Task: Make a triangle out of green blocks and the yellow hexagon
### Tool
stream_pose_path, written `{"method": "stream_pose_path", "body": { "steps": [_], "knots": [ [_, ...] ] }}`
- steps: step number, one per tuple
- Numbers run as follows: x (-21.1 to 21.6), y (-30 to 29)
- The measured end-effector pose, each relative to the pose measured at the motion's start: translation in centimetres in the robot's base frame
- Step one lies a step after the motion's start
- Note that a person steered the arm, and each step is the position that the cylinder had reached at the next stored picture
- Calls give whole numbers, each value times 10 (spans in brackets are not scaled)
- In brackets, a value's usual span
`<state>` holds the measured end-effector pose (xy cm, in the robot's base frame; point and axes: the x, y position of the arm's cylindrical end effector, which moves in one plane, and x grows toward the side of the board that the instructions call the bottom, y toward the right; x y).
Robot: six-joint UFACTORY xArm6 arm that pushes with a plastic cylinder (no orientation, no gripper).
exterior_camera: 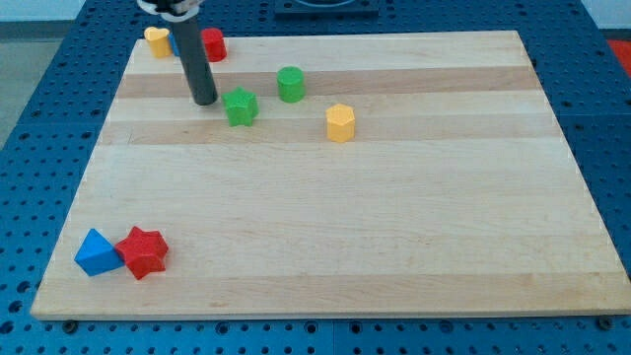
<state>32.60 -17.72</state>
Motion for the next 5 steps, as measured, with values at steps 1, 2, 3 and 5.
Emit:
{"method": "stream_pose_path", "body": {
  "steps": [1,2,3,5],
  "knots": [
    [15,21],
    [35,56],
    [27,45],
    [-13,64]
  ]
}}
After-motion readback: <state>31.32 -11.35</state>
